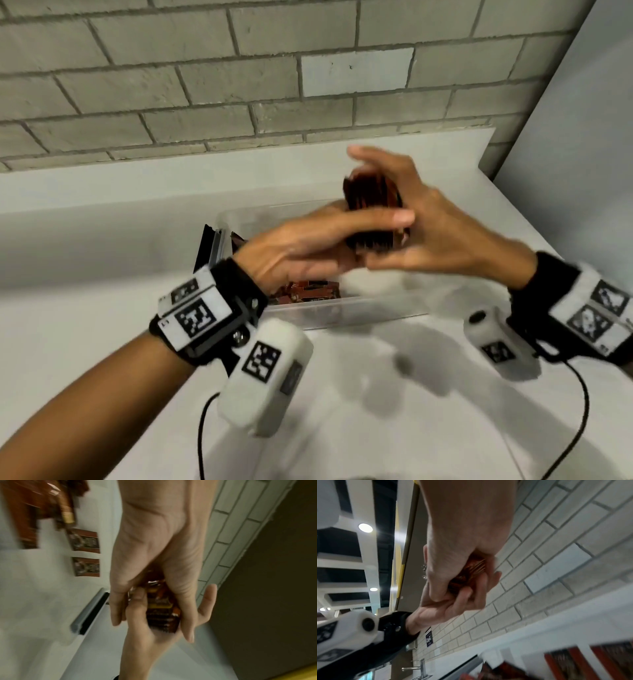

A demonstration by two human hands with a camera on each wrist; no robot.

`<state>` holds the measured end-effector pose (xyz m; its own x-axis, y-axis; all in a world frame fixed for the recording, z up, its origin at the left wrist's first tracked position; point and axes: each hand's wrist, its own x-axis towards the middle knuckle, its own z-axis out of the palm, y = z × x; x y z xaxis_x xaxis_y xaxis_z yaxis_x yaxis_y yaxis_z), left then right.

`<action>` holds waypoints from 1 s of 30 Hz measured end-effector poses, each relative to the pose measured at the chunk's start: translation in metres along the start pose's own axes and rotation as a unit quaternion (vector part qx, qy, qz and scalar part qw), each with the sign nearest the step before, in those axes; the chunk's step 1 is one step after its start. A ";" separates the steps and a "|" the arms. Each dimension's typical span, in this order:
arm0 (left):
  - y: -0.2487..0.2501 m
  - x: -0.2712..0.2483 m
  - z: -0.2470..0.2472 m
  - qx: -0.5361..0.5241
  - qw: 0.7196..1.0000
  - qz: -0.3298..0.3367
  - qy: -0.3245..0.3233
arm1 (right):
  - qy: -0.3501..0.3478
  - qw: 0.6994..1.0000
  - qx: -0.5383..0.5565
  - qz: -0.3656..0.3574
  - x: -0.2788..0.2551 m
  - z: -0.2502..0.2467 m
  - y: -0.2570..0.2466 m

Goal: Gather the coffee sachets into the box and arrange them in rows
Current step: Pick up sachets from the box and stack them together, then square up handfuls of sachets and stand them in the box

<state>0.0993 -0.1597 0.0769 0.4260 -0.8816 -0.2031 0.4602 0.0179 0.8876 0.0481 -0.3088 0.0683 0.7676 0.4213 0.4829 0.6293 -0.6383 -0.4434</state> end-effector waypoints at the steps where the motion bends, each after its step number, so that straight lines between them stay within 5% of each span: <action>1: 0.011 0.004 0.003 0.029 0.999 0.005 0.014 | 0.010 0.999 -0.033 -0.007 0.010 -0.012 0.004; 5: 0.047 0.022 -0.001 0.227 0.964 0.050 0.131 | 0.001 0.982 -0.185 0.031 0.040 -0.043 0.027; 9: 0.047 0.043 -0.011 0.316 0.932 0.046 0.171 | -0.057 0.965 -0.240 0.086 0.043 -0.035 0.044; 12: 0.031 0.055 -0.025 0.297 0.940 -0.015 0.166 | -0.177 0.952 -0.179 0.174 0.040 -0.027 0.057; 15: 0.012 0.067 -0.041 0.274 0.946 -0.075 0.157 | -0.342 0.896 -0.082 0.270 0.042 -0.030 0.068; 20: -0.021 0.088 -0.059 0.283 0.941 -0.137 0.124 | -0.387 0.844 0.022 0.372 0.038 -0.023 0.094; 26: -0.060 0.107 -0.063 0.238 0.939 -0.237 0.081 | -0.492 0.785 -0.042 0.375 0.029 0.015 0.116; 30: -0.076 0.115 -0.063 0.229 0.936 -0.259 0.068 | -0.536 0.760 -0.178 0.321 0.023 0.038 0.117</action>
<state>0.1628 -0.2326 -0.0396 0.3481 -0.6471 -0.6783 0.2636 -0.6268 0.7332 0.1445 -0.3493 -0.0010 0.6810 0.1102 -0.7239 0.1565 -0.9877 -0.0030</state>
